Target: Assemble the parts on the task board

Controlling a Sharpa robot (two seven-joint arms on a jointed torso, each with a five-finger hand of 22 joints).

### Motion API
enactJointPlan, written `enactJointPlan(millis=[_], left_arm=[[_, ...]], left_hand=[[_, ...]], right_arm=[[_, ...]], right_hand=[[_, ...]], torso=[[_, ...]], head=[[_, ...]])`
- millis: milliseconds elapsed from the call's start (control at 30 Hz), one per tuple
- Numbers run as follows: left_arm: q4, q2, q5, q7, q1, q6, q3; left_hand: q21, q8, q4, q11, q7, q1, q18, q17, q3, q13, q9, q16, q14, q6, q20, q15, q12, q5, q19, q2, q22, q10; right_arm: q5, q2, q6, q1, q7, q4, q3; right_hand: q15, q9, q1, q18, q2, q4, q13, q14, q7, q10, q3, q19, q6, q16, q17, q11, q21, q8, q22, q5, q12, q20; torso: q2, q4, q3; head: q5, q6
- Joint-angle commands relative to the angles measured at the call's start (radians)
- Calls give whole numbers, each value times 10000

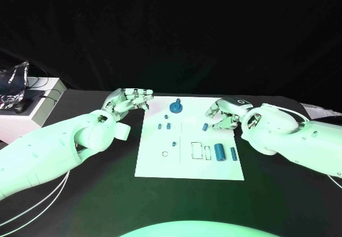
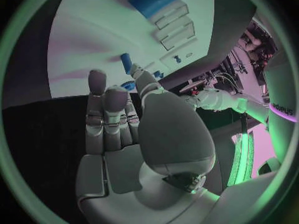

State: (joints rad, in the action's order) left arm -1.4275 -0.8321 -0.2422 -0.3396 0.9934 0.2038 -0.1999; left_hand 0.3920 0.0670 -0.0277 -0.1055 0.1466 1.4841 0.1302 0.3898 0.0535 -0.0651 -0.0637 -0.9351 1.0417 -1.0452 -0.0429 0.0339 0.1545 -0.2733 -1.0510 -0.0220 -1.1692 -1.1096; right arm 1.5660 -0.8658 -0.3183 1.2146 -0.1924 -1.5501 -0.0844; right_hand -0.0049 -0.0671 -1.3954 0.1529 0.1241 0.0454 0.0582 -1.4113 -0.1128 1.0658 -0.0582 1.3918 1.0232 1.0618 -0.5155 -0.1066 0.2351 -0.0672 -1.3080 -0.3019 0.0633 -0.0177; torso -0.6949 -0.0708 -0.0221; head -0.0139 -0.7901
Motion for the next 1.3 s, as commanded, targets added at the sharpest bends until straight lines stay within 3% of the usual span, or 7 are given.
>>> enactJointPlan(millis=[33, 333, 733, 933, 1067, 1167, 1300], left_arm=[[-7, 23, -22, -87, -8, -173, -9], [-2, 21, -22, -84, -9, -161, -9], [-7, 15, -22, -82, -9, -142, -9], [-4, 11, -22, -80, -9, -139, -9], [-5, 8, -22, -77, -9, -138, -9], [-4, 5, -22, -74, -9, -135, -9], [-6, 4, -22, -73, -9, -131, -9]], left_hand=[[-56, -1, -41, -10, -3, -60, -70, -13, 17, 11, -3, 65, 10, 90, 17, 34, 31, -26, -50, 35, -11, 46], [-127, 2, -48, -13, -3, -62, -63, -16, 43, 11, -3, 63, 6, 104, 8, 38, 94, -27, -78, 18, -51, 85], [-127, 2, -48, -13, -3, -62, -63, -16, 43, 11, -3, 63, 6, 104, 8, 38, 94, -27, -78, 18, -51, 85], [-127, 2, -48, -13, -3, -62, -63, -16, 43, 11, -3, 63, 6, 104, 8, 38, 94, -27, -78, 18, -51, 85], [-127, 2, -48, -13, -3, -62, -63, -16, 43, 11, -3, 63, 6, 104, 8, 38, 94, -27, -78, 18, -51, 85], [-153, 2, -58, -11, -3, -51, -60, -17, 38, 12, -3, 59, 4, 95, 10, 36, 110, -26, -92, 4, -86, 91], [-153, 2, -58, -11, -3, -51, -60, -17, 38, 12, -3, 59, 4, 95, 10, 36, 110, -26, -92, 4, -86, 91]], right_arm=[[299, 110, 747, -3, 18, 177, -19], [359, 479, 763, -78, 78, 521, -75], [363, 788, 853, -216, 155, 727, -133], [376, 843, 761, -259, 158, 780, -142], [481, 850, 597, -273, 92, 776, -144], [678, 847, 385, -285, -31, 769, -145], [792, 837, 125, -295, -110, 758, -145]], right_hand=[[45, -1, -121, 185, 19, -117, 13, 50, 20, -62, -32, 52, 34, 25, -17, -7, -84, 53, -166, 42, 7, 66], [-12, 5, -99, 166, -135, 18, 4, 31, -4, 286, -244, 89, 149, 44, -32, 70, -86, 56, -181, 32, -13, 19], [-122, -2, 230, 83, -346, 297, 1, 13, -95, 999, -1206, 75, 694, 84, -51, 224, 25, 50, -205, 53, -36, -90], [-221, -12, 369, -21, -487, 341, 6, 6, -49, 1505, -2286, 56, 1218, 105, -68, 371, 365, 44, -253, 514, -47, -187], [-310, -56, 243, -75, -811, 381, 22, -2, 20, 1918, -2621, 52, 1581, 108, -77, 509, 565, -17, -285, 994, -34, -246], [-351, -61, 99, -129, -977, 564, 26, 1, -18, 2088, -2984, 12, 1721, 92, -84, 537, 709, 1, -307, 1075, -35, -327], [-377, -75, 89, -164, -1041, 714, 32, -9, -15, 2252, -3337, -14, 1807, 98, -104, 600, 971, -9, -336, 1439, -35, -366]], torso=[[3, -15, -17], [-9, -10, -9], [-8, 1, -5], [1, 10, -7], [-4, 11, -3], [-1, 11, -4], [-5, 3, -7]], head=[[-3, -14], [-24, -43], [-23, -87], [-36, -107], [-39, -107], [-30, -112], [-21, -121]])
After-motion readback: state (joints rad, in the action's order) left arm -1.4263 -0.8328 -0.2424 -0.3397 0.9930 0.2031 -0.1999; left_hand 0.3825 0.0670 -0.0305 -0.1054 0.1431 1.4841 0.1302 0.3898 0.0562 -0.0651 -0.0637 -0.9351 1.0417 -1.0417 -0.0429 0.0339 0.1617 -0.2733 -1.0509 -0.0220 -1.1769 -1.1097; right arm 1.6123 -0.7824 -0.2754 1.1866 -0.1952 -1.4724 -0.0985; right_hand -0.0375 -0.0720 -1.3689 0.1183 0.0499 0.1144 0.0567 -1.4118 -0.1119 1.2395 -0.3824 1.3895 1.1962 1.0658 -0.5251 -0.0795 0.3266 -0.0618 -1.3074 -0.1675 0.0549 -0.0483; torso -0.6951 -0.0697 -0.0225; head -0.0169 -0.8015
